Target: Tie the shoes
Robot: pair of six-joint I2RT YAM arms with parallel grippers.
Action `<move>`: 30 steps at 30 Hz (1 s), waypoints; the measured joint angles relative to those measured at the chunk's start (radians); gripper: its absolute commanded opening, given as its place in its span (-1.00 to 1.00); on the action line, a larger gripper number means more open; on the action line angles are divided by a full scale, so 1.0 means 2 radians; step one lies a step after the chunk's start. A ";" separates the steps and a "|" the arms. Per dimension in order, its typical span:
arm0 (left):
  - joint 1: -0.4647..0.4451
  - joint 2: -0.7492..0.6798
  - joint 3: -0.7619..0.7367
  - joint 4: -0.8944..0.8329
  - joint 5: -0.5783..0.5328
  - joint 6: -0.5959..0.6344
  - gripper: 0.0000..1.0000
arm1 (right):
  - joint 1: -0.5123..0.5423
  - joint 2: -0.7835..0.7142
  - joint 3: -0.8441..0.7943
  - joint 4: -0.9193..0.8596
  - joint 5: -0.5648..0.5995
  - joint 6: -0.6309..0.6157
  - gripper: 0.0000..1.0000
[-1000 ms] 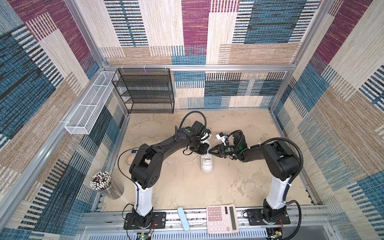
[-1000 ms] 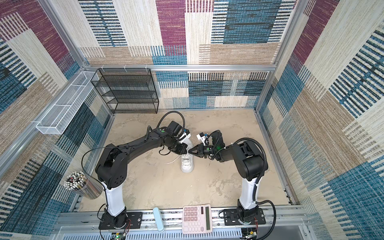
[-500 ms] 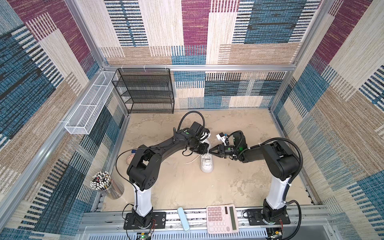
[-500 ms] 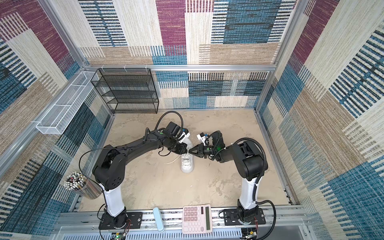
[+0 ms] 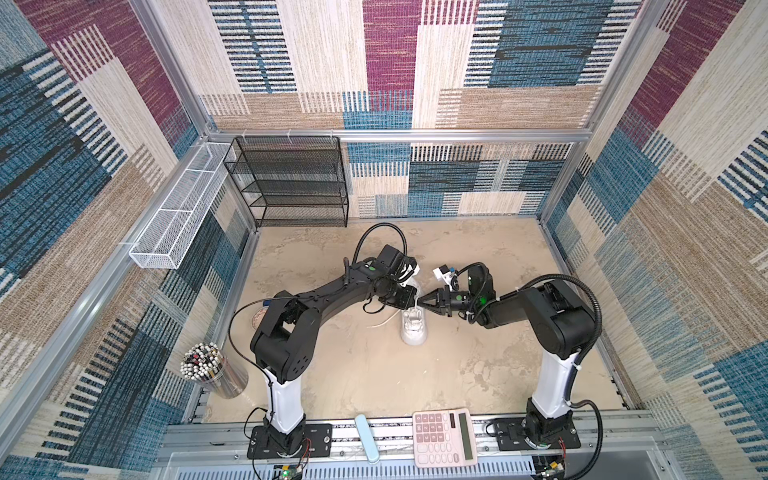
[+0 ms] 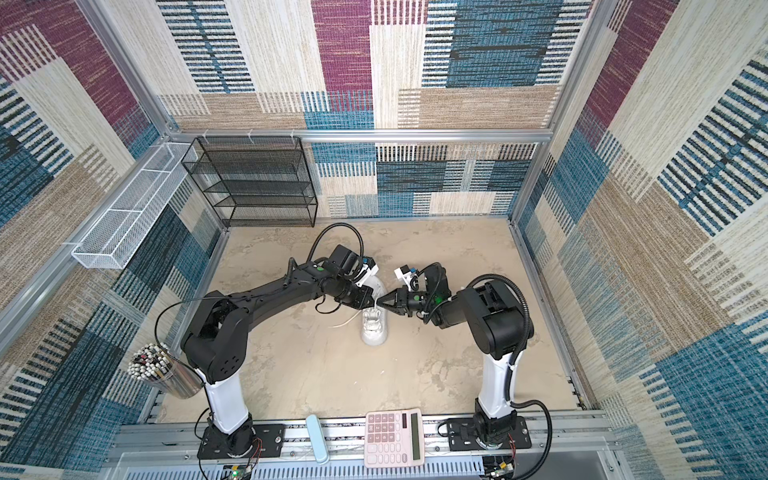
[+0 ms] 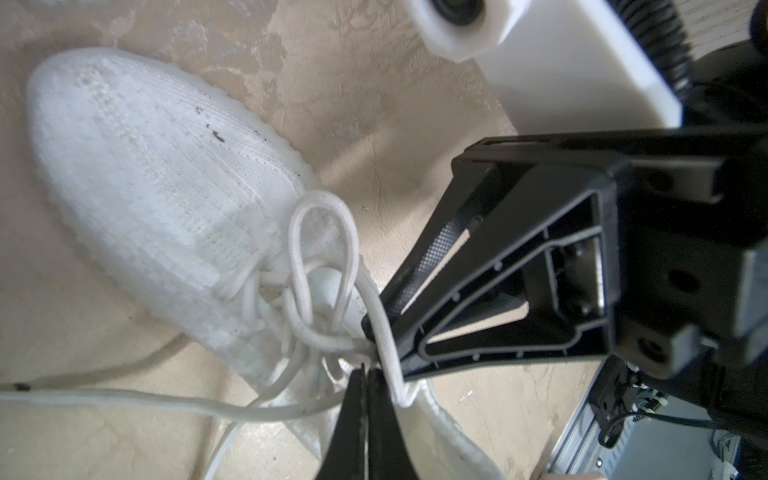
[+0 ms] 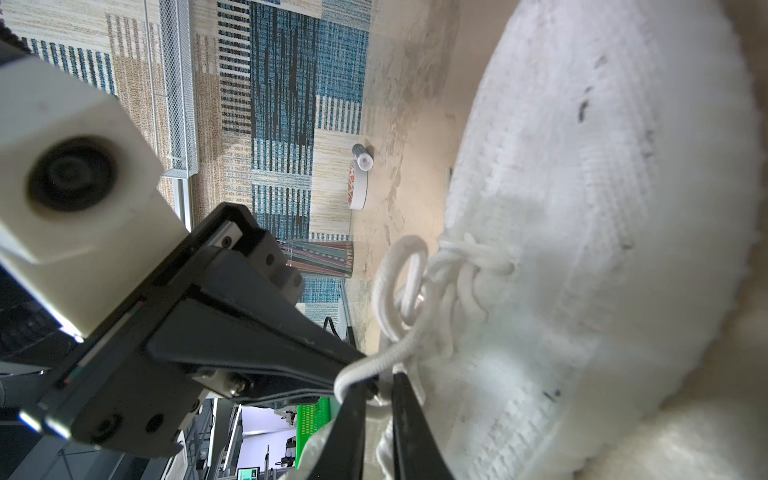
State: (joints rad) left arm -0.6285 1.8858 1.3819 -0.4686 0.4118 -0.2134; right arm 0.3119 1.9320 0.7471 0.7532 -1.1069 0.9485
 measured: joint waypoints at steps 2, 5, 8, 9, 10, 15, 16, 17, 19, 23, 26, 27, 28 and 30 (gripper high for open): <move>0.000 0.000 -0.001 0.002 0.002 -0.001 -1.00 | 0.000 0.001 -0.001 0.007 -0.002 0.004 -0.75; 0.000 0.000 -0.002 0.003 0.003 -0.002 -1.00 | 0.000 0.002 -0.001 0.011 -0.005 0.008 -0.75; 0.000 0.000 -0.003 0.004 0.003 -0.004 -1.00 | 0.000 0.004 -0.003 0.017 -0.005 0.011 -0.78; 0.000 0.000 -0.004 0.004 0.003 -0.005 -1.00 | 0.000 0.004 -0.004 0.018 -0.006 0.011 -0.81; 0.000 0.000 -0.004 0.004 0.003 -0.006 -1.00 | 0.000 0.005 -0.005 0.018 -0.006 0.011 -0.85; 0.002 -0.001 -0.005 0.005 0.005 -0.006 -1.00 | 0.000 0.006 -0.007 0.018 -0.005 0.012 -1.00; 0.002 -0.002 -0.005 0.005 0.005 -0.006 -1.00 | 0.000 0.006 -0.007 0.018 -0.005 0.012 -1.00; 0.002 -0.002 -0.006 0.006 0.005 -0.006 -1.00 | 0.000 0.005 -0.007 0.017 -0.005 0.011 -1.00; 0.003 -0.004 -0.006 0.006 0.005 -0.006 -1.00 | 0.000 0.005 -0.007 0.016 -0.004 0.010 -1.00; 0.006 -0.005 -0.008 0.008 0.005 -0.006 -1.00 | 0.000 0.001 -0.005 -0.001 -0.002 0.002 -1.00; 0.006 -0.007 -0.010 0.008 0.005 -0.006 -1.00 | 0.000 -0.004 -0.004 -0.013 0.001 -0.004 -1.00; 0.007 -0.008 -0.010 0.008 0.005 -0.006 -1.00 | 0.000 -0.005 -0.004 -0.014 0.002 -0.006 -1.00; 0.007 -0.009 -0.010 0.008 0.005 -0.006 -1.00 | 0.000 -0.005 -0.004 -0.015 0.002 -0.006 -0.98; 0.007 -0.010 -0.010 0.008 0.006 -0.006 -1.00 | 0.000 -0.005 -0.004 -0.017 0.001 -0.006 -0.84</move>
State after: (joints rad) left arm -0.6136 1.8664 1.3613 -0.4522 0.4244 -0.2245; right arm 0.3119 1.9221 0.7387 0.7193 -1.1042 0.9363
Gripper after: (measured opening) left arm 0.049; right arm 0.050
